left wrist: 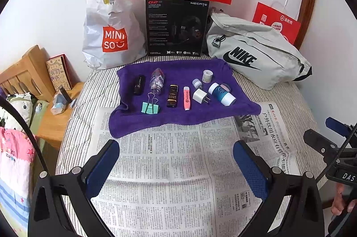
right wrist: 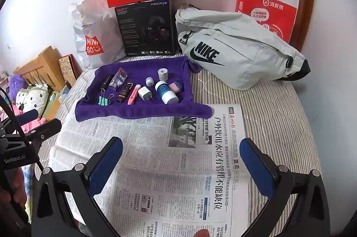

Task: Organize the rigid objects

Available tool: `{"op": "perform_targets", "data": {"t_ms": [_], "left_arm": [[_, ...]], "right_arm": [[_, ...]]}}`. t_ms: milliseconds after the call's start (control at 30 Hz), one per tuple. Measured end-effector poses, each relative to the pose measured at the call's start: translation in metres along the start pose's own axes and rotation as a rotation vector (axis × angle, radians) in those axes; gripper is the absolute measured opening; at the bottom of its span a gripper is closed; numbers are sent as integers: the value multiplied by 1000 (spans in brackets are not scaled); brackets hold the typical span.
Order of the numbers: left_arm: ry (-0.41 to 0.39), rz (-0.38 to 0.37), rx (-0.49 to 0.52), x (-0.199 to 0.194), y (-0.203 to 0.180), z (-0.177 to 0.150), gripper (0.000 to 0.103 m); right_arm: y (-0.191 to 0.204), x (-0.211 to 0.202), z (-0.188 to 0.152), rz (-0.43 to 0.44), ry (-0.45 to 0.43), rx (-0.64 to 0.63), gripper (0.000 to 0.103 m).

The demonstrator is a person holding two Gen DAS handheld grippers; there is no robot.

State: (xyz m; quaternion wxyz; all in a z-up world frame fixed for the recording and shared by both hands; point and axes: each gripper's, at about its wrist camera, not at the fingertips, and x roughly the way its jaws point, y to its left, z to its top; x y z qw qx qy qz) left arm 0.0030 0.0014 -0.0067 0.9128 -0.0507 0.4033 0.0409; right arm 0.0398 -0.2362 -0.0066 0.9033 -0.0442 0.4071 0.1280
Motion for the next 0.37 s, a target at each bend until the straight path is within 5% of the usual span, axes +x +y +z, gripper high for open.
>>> {"op": "perform_targets", "data": {"t_ms": [367], "left_arm": [[-3,-5,11,-1,3,2,103]], "right_arm": [[0,0,0,-2,2,-3,103]]}}
